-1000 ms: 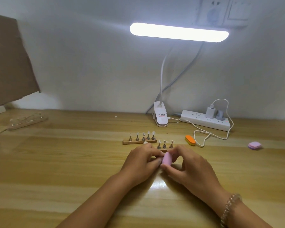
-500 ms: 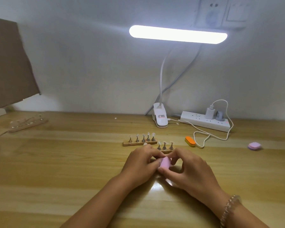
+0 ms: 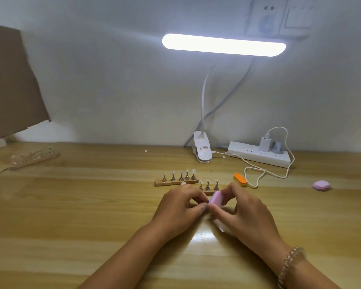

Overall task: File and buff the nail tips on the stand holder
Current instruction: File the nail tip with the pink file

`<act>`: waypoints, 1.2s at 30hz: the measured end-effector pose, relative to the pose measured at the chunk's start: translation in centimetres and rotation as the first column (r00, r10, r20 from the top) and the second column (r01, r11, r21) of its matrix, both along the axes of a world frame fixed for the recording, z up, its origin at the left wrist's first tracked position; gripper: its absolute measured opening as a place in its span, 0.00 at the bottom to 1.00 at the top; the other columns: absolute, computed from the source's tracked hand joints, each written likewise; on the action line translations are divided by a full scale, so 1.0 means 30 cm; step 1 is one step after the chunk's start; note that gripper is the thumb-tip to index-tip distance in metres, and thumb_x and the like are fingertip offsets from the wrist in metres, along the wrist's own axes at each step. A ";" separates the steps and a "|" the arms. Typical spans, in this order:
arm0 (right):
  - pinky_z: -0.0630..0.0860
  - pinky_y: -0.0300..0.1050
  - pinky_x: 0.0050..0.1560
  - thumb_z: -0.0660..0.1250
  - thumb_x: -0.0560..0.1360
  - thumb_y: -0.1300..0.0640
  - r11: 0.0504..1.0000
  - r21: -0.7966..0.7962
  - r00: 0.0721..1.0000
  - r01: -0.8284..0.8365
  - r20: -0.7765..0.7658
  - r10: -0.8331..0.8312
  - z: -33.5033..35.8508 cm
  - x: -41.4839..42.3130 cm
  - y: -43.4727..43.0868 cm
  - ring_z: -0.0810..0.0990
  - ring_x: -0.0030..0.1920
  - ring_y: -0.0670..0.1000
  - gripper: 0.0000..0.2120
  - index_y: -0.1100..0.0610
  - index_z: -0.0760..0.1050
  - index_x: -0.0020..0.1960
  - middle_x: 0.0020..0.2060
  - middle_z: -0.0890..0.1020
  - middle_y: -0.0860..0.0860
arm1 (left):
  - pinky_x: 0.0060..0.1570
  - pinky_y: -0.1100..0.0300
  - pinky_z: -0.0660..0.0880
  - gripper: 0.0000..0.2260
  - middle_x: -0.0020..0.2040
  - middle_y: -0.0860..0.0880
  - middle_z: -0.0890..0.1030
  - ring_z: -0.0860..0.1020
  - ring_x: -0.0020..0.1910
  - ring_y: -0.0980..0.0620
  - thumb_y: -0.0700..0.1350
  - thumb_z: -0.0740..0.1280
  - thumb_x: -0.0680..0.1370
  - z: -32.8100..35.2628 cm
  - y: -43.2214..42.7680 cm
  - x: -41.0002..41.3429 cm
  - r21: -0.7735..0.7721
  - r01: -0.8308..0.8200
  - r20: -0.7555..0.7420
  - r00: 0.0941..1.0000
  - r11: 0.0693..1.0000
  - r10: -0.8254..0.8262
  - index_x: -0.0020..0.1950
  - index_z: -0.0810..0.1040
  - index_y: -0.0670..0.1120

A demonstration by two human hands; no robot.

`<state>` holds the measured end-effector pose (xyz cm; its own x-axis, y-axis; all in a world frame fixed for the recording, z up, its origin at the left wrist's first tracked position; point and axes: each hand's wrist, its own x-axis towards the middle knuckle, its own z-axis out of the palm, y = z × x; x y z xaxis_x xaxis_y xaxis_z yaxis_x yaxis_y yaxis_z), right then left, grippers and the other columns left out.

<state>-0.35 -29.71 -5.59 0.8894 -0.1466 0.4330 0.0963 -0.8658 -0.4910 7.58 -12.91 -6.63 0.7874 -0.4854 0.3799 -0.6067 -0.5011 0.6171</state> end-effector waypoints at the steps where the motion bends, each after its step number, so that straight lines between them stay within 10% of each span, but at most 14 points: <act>1: 0.76 0.47 0.41 0.70 0.70 0.37 1.000 0.001 1.000 0.005 0.012 -0.005 -0.001 0.000 0.000 0.79 0.43 0.42 0.15 0.44 0.70 0.45 0.41 0.79 0.35 | 0.44 0.63 0.72 0.03 0.44 0.58 0.81 0.75 0.39 0.65 0.48 0.73 0.75 0.000 0.000 0.000 0.003 0.002 0.002 1.000 1.000 -0.002 0.46 0.84 0.56; 19: 0.75 0.43 0.35 0.65 0.69 0.33 0.991 -0.097 0.995 -0.097 0.028 0.100 -0.009 0.001 0.011 0.78 0.39 0.44 0.17 0.43 0.69 0.47 0.41 0.79 0.36 | 0.45 0.59 0.74 0.05 0.45 0.57 0.82 0.77 0.46 0.59 0.45 0.72 0.75 0.004 -0.002 0.001 0.006 0.019 -0.009 1.000 1.000 -0.019 0.48 0.85 0.53; 36: 0.76 0.44 0.42 0.71 0.71 0.40 0.998 0.004 0.997 -0.061 0.054 0.061 -0.001 0.009 -0.007 0.79 0.42 0.39 0.12 0.45 0.78 0.49 0.42 0.80 0.35 | 0.37 0.76 0.66 0.02 0.43 0.58 0.83 0.76 0.39 0.68 0.45 0.73 0.75 0.003 -0.004 -0.004 0.010 0.003 0.041 0.999 1.000 -0.003 0.46 0.83 0.52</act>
<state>-0.08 -29.91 -5.62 0.8720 -0.0954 0.4802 0.1755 -0.8547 -0.4885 7.45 -13.03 -6.54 0.7700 -0.4918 0.4065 -0.6327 -0.5055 0.5866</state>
